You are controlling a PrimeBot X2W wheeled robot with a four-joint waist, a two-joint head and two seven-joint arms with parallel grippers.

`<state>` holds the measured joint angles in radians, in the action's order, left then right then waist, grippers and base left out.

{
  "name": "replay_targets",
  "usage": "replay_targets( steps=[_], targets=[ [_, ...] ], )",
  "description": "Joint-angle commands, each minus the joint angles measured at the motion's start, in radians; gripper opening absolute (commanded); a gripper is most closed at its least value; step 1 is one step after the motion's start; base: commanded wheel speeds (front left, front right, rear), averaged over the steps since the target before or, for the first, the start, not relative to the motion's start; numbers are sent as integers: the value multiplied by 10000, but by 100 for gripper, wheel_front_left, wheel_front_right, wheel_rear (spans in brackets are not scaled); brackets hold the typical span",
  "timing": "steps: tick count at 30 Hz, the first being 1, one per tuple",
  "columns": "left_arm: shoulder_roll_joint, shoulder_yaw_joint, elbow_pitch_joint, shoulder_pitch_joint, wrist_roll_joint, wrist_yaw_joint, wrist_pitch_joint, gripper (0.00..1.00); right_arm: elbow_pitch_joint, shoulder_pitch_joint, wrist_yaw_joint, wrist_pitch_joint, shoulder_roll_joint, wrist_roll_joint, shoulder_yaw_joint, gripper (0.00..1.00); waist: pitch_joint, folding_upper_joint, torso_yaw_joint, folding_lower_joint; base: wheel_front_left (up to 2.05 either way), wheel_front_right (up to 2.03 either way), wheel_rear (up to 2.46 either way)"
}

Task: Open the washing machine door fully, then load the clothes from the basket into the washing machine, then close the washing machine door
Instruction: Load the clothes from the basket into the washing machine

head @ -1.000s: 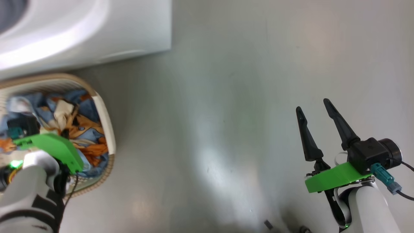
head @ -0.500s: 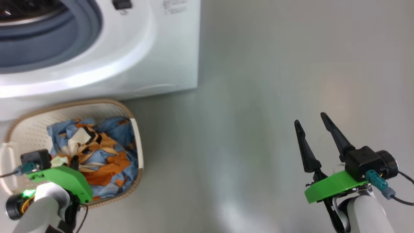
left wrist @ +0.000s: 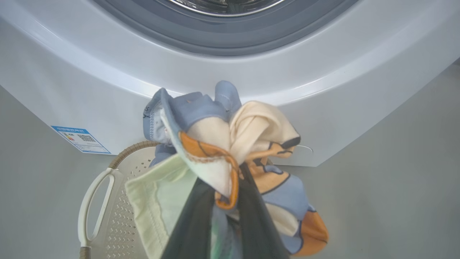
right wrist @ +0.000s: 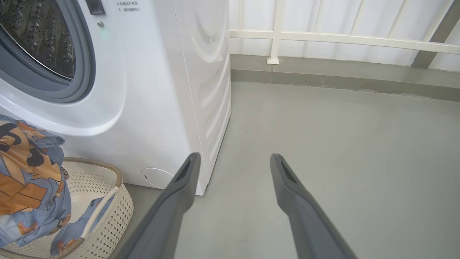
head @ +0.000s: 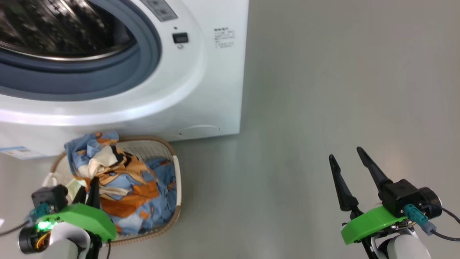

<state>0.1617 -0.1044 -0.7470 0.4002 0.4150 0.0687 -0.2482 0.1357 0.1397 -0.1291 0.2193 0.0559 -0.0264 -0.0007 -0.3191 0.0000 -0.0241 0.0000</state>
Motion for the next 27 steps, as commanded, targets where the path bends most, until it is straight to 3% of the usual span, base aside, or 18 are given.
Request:
replay_targets(
  steps=[1, 12, 27],
  targets=[
    [288, 392, 337, -173, -119, -54, -134, 0, -183, -129, -16, -14, 11, 65, 244, 100, 494, 0, -287, 0, 0, 0, 0],
    [-255, 1303, 2559, -1953, -762, -31, -135, 0, -9, -633, -16, -13, -4, -59, 142, 100, 1756, 0, -615, 0, 0, 0, 0],
    [-745, 1793, 3879, -3425, -1134, 138, -135, 0, -159, -1262, -16, -17, -41, -284, 148, 100, 2703, 0, -770, 0, 0, 0, 0]
  ],
)
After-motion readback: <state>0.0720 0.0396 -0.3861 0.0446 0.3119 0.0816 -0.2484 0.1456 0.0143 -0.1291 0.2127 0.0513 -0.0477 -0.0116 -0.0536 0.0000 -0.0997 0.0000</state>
